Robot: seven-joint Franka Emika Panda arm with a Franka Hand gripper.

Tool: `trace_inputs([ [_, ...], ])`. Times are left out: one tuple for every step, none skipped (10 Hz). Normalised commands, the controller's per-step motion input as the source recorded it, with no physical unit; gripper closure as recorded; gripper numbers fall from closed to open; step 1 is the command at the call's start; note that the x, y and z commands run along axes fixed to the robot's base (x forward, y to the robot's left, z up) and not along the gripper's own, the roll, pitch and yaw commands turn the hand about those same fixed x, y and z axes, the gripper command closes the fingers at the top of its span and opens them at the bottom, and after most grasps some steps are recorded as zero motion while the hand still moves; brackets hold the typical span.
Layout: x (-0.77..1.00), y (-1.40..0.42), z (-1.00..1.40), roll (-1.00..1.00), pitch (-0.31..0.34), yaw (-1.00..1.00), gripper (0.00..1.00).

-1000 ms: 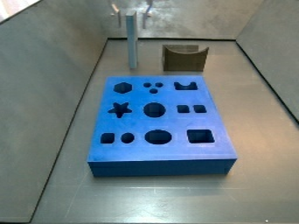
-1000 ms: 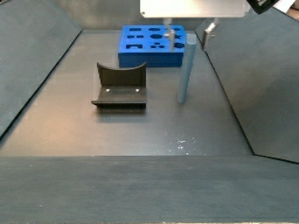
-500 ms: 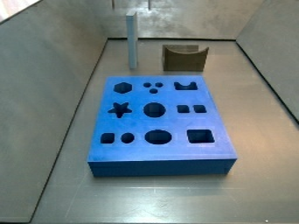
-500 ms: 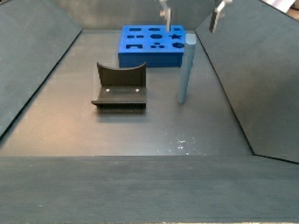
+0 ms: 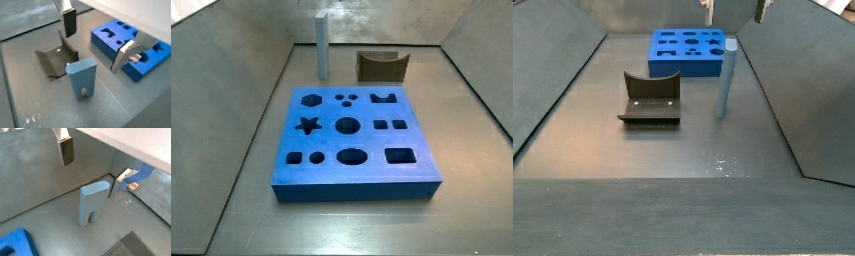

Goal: Pick up the square-circle object. Move up. Place the square-circle object on the fixture. Regrasp the square-circle object. Rotate the square-circle object. Move to above the board. Insert the square-circle object.
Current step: Rotate the square-circle object.

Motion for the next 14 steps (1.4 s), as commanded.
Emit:
trace_inputs([
  [0.03, 0.0, -0.03, -0.01, 0.005, 1.0, 0.0],
  [0.03, 0.0, -0.03, -0.01, 0.005, 1.0, 0.0],
  [0.03, 0.0, -0.03, -0.01, 0.005, 1.0, 0.0],
  [0.04, 0.0, -0.03, -0.01, 0.005, 1.0, 0.0],
  [0.04, 0.0, -0.03, -0.01, 0.005, 1.0, 0.0],
  [0.04, 0.0, -0.02, -0.01, 0.005, 1.0, 0.0],
  [0.04, 0.0, -0.02, -0.01, 0.005, 1.0, 0.0],
  [0.04, 0.0, -0.02, -0.01, 0.006, 1.0, 0.0],
  [0.04, 0.0, -0.02, -0.01, 0.006, 1.0, 0.0],
  [0.04, 0.0, -0.02, -0.01, 0.006, 1.0, 0.0],
  [0.04, 0.0, -0.02, -0.01, 0.006, 1.0, 0.0],
  [0.04, 0.0, -0.02, -0.01, 0.006, 1.0, 0.0],
  [0.04, 0.0, -0.02, -0.01, 0.006, 1.0, 0.0],
  [0.04, 0.0, -0.02, -0.02, 0.007, 1.0, 0.0],
])
